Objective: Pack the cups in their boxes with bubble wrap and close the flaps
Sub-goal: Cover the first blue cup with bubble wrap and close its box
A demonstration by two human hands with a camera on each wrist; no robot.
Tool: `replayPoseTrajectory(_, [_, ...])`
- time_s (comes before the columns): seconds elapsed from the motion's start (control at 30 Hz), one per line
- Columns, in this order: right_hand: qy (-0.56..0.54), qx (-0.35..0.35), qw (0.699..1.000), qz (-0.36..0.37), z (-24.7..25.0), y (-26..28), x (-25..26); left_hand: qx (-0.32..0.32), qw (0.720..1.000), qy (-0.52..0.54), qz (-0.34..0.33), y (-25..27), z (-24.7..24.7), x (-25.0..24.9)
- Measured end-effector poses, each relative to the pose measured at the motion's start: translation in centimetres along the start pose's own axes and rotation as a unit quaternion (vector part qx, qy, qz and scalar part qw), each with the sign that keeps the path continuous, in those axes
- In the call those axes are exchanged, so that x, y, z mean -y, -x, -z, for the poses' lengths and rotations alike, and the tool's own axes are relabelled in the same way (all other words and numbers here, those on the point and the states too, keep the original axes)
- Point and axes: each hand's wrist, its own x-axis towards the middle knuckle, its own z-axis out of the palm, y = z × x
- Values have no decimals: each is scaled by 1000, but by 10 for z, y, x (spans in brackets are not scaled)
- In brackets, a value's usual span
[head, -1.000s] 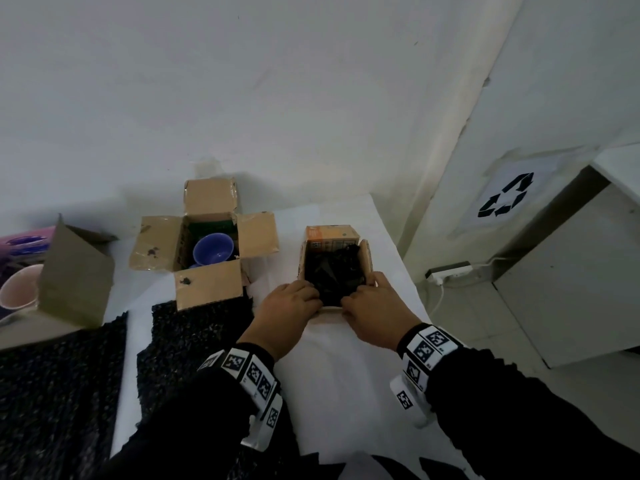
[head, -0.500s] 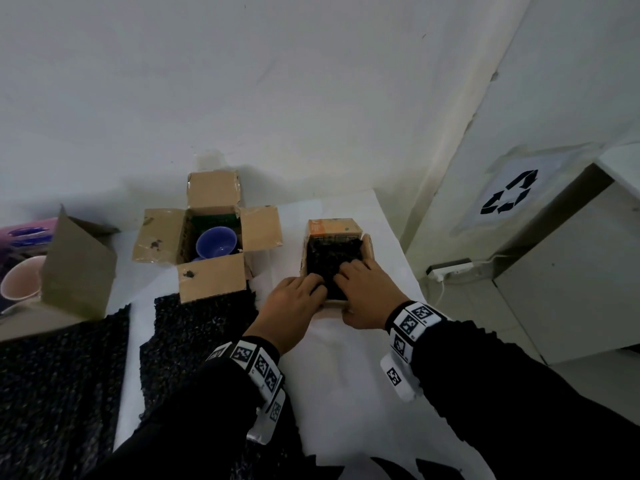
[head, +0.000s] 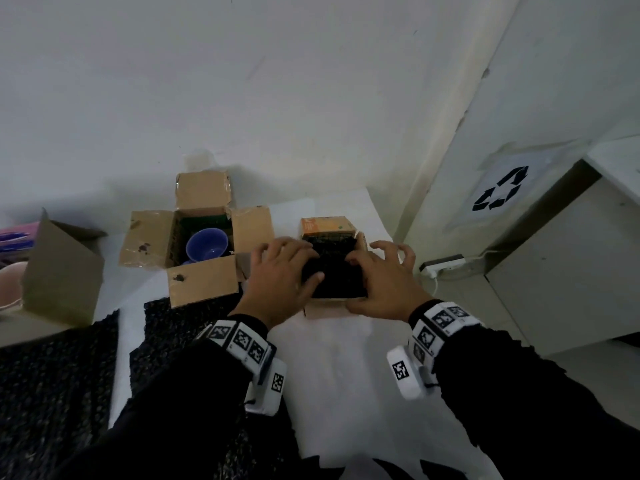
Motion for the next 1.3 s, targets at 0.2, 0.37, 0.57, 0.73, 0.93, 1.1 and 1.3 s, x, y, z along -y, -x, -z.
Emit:
replayPoseTrajectory(0.2, [73,-96,990,-70,5,-21,-3,107,988,-98,51,-15,-5,9])
replayPoseTrajectory(0.37, [123,-70,984,-105,-4,-36,9,123,982,-140,45,-19,-9,-2])
replayPoseTrajectory(0.57, [124,-113,977,-133,-8,-39,10,141,978,-150,30,-24,-10,-1])
replayPoseTrajectory(0.73, [162,-101,974,-124,-7,-42,19,179,968,-176,15,-28,-8,-6])
replayPoseTrajectory(0.93, [195,-26,980,-21,0,-45,28,190,965,-182,20,-43,2,-9])
replayPoseTrajectory(1.1, [170,69,983,-1,20,-42,23,232,960,-154,5,-45,5,-8])
replayPoseTrajectory(1.3, [184,116,975,31,32,-40,14,306,940,-146,-29,-51,14,-7])
